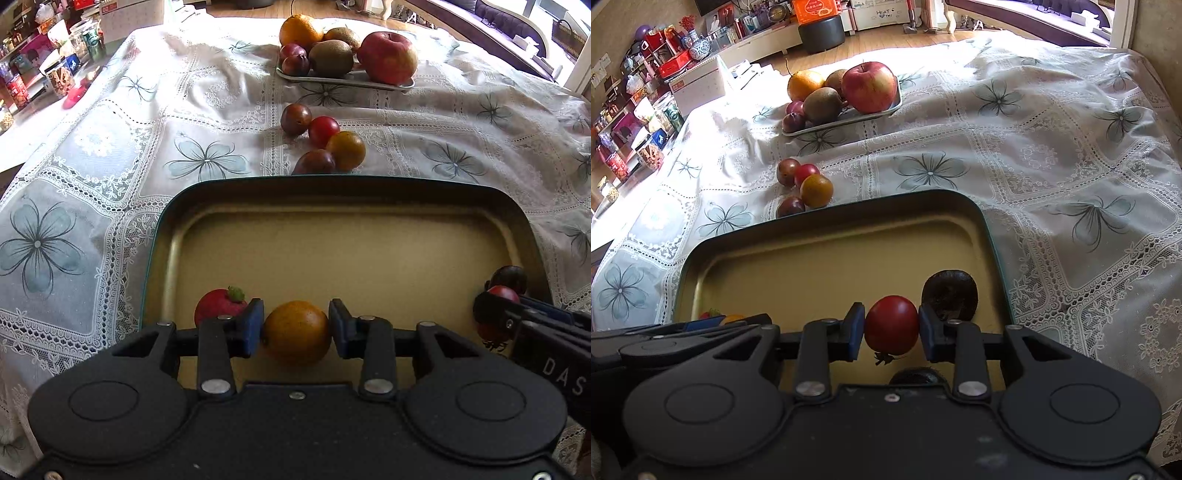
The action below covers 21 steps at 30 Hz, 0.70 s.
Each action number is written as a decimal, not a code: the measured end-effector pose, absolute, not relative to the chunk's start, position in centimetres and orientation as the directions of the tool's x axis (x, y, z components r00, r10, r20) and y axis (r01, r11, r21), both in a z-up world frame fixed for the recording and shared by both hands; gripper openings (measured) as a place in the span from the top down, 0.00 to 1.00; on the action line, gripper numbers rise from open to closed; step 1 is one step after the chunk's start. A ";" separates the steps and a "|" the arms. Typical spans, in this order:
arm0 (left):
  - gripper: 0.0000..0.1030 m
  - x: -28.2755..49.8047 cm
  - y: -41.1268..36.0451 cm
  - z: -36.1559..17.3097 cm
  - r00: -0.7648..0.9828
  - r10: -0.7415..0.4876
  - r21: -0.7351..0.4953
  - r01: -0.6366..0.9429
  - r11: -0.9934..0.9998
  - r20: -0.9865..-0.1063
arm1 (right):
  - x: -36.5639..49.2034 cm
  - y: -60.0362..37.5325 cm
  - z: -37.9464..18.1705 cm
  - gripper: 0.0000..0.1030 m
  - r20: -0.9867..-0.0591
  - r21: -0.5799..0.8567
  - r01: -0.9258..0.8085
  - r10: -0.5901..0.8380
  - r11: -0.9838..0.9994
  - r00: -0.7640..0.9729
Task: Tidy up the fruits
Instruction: 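Carry both tomatoes over the gold tray and open both tools to release them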
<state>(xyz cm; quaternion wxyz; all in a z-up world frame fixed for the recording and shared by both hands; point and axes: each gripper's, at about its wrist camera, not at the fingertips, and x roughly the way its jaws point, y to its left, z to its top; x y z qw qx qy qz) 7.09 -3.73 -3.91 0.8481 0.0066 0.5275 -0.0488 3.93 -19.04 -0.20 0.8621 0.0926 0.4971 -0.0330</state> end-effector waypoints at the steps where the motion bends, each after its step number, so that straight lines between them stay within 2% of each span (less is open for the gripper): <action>1: 0.55 7.0 -3.8 -3.9 0.440 -0.076 -0.040 0.091 0.995 -0.895 | 3.9 -19.0 -0.2 0.68 -0.863 0.127 0.149 0.035 0.981 0.503; 21: 0.55 6.1 -4.2 -3.0 0.458 -0.102 -0.057 0.112 0.992 -0.883 | 3.6 -19.6 0.4 0.66 -0.850 0.152 0.173 0.039 0.973 0.525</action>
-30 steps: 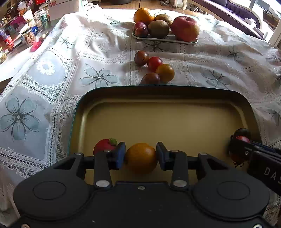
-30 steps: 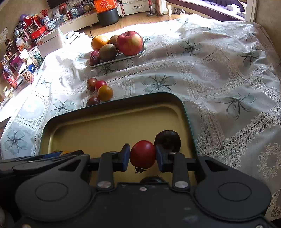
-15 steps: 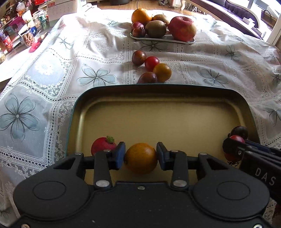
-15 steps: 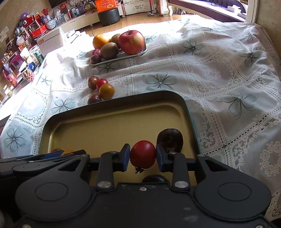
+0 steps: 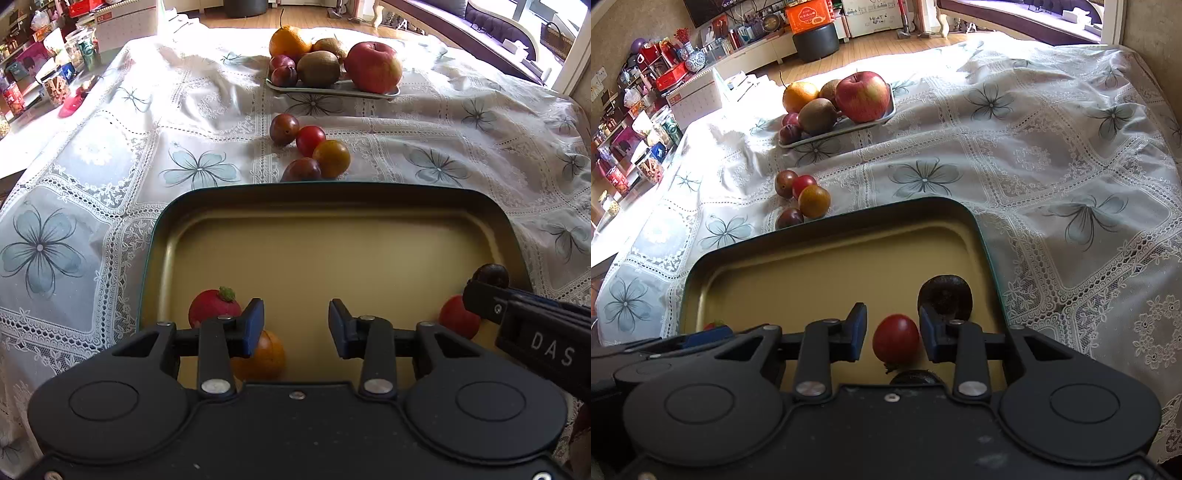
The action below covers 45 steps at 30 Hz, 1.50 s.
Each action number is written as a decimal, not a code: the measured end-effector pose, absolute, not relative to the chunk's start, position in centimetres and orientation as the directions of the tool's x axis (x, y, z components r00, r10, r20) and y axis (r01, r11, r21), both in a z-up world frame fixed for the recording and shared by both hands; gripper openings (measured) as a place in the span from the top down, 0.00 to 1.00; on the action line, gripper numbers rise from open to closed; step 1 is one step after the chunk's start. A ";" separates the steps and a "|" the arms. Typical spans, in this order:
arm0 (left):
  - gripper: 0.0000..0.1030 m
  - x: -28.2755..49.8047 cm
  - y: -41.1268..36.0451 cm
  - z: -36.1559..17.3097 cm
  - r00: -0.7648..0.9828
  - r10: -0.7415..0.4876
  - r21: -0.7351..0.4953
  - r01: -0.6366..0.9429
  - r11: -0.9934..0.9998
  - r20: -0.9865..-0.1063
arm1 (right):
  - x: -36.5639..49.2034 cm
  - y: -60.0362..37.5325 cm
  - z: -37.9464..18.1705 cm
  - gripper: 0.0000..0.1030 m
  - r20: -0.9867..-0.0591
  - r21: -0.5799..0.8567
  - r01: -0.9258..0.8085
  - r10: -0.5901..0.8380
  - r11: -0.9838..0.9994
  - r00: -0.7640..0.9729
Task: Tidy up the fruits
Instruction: 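Carry both tomatoes over the gold tray and open both tools to release them, then move both open tools back to the remaining tomatoes on the tablecloth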
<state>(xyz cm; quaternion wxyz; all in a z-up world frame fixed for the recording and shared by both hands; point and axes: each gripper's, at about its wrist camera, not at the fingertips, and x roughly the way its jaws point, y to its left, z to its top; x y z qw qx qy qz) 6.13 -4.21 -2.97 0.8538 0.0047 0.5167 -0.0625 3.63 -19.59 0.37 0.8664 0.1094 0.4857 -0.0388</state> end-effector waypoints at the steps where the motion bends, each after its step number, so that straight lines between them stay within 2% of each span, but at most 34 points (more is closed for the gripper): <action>1: 0.55 6.1 -4.2 -3.0 0.457 -0.103 -0.058 0.112 0.992 -0.884 | 3.6 -19.5 0.4 0.66 -0.848 0.153 0.171 0.040 0.973 0.528; 29: 0.55 6.8 -2.0 -2.4 0.449 -0.108 -0.094 0.054 0.994 -0.887 | 3.7 -18.8 0.3 0.66 -0.852 0.153 0.149 0.054 0.977 0.522; 45: 0.55 11.8 -0.3 0.1 0.451 -0.102 -0.077 0.073 0.994 -0.887 | 8.4 -19.6 0.9 0.66 -0.877 0.163 0.127 0.085 0.978 0.474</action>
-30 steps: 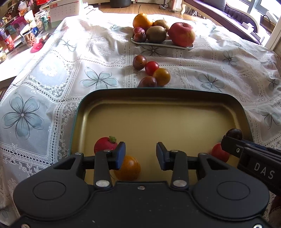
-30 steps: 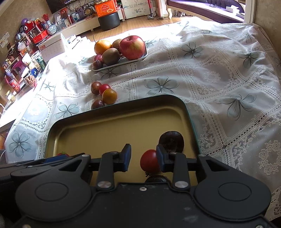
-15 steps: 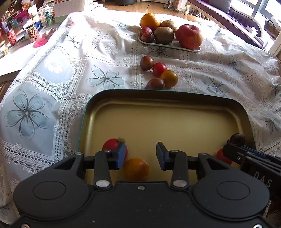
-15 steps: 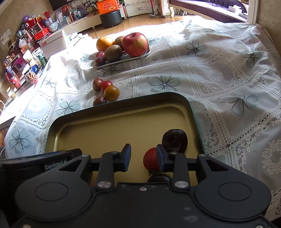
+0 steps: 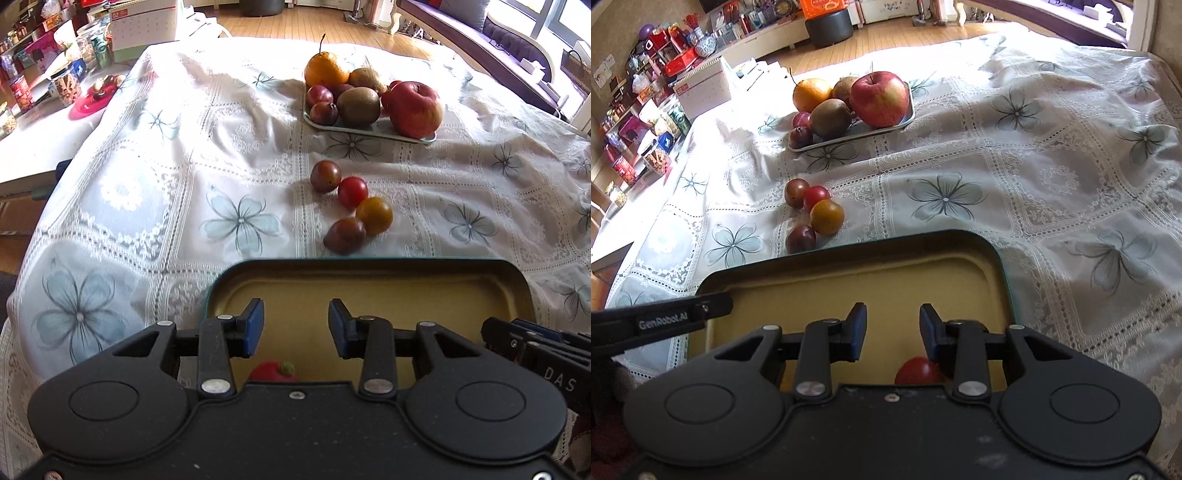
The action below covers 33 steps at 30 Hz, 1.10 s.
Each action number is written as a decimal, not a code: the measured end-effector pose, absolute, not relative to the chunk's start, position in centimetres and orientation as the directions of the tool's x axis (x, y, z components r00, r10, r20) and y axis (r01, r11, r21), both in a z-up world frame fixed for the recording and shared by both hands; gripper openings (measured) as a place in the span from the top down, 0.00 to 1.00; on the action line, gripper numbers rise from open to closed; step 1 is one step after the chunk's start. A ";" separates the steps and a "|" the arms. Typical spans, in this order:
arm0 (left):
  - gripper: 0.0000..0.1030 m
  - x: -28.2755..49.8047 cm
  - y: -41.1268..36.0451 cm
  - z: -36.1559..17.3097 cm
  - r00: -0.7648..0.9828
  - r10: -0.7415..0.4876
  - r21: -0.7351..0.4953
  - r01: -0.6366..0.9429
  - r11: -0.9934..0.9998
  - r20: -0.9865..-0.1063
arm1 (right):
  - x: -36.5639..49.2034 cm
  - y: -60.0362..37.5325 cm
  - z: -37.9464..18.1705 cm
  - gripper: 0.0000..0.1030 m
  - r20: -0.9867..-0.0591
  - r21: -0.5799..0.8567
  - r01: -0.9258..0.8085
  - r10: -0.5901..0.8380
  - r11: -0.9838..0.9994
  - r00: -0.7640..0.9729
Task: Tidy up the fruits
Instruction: 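Move both open tools back to the remaining tomatoes on the tablecloth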
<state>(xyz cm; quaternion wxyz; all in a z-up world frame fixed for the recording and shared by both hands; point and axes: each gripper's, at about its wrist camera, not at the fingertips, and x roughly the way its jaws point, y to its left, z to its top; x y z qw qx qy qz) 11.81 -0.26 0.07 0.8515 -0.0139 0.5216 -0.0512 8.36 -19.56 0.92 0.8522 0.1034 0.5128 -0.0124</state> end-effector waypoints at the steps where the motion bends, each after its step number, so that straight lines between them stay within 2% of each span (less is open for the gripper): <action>1: 0.55 12.2 -0.2 0.3 0.453 -0.099 -0.071 0.077 0.994 -0.886 | 8.8 -19.6 1.0 0.66 -0.877 0.163 0.126 0.085 0.979 0.473; 9: 0.55 15.9 0.4 1.6 0.471 -0.035 0.010 0.092 0.996 -0.881 | 13.5 -19.7 2.1 0.66 -0.870 0.245 0.109 0.169 0.963 0.463; 17: 0.55 19.3 1.1 0.5 0.446 -0.009 0.048 0.116 0.992 -0.895 | 18.0 -17.3 1.5 0.61 -0.879 0.218 0.106 0.148 0.970 0.453; 33: 0.55 20.5 5.2 -2.6 0.501 -0.103 -0.020 0.169 0.985 -0.859 | 22.4 -14.4 -1.9 0.59 -0.902 0.164 0.147 0.088 0.976 0.422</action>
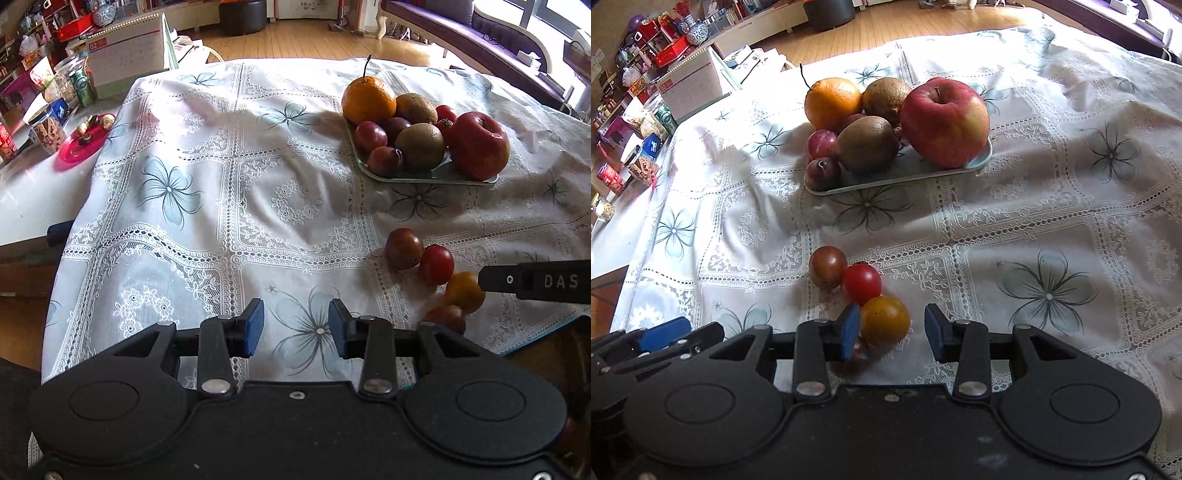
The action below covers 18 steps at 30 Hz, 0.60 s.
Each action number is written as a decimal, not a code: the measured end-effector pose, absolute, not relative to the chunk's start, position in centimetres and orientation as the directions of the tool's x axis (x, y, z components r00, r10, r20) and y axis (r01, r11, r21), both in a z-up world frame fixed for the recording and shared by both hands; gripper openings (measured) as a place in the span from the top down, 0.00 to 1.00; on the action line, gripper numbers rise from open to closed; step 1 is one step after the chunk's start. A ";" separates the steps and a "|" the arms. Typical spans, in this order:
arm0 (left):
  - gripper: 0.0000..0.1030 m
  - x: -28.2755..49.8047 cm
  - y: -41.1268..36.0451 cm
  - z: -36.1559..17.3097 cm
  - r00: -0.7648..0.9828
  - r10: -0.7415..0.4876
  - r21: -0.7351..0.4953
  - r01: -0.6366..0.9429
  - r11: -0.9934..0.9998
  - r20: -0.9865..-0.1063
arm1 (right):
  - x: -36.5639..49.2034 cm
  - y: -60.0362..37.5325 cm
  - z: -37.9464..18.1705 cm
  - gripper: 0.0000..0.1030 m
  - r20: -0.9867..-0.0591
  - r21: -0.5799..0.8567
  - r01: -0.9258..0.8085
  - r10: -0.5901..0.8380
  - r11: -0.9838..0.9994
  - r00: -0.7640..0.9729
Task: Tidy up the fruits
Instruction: 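Grasp a yellow-brown tomato with the right tool while the left tool approaches a dark brown tomato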
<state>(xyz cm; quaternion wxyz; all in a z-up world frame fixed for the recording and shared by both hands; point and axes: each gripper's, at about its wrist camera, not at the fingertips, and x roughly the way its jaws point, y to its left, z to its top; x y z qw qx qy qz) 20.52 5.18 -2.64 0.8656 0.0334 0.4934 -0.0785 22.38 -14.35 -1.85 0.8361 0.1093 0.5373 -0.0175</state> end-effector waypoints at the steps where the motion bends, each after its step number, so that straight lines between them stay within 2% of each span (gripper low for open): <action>1: 0.55 20.5 5.4 -2.7 0.502 -0.114 -0.030 0.171 0.985 -0.857 | 22.6 -14.3 -2.0 0.58 -0.903 0.162 0.151 0.085 0.975 0.422; 5: 0.55 20.6 6.1 -2.9 0.491 -0.160 -0.089 0.164 0.982 -0.856 | 23.3 -13.9 -2.6 0.56 -0.908 0.152 0.171 0.069 0.974 0.414; 18: 0.55 20.2 6.7 -3.7 0.475 -0.184 -0.124 0.156 0.980 -0.860 | 24.0 -11.8 -4.9 0.52 -0.930 0.095 0.170 0.026 0.981 0.367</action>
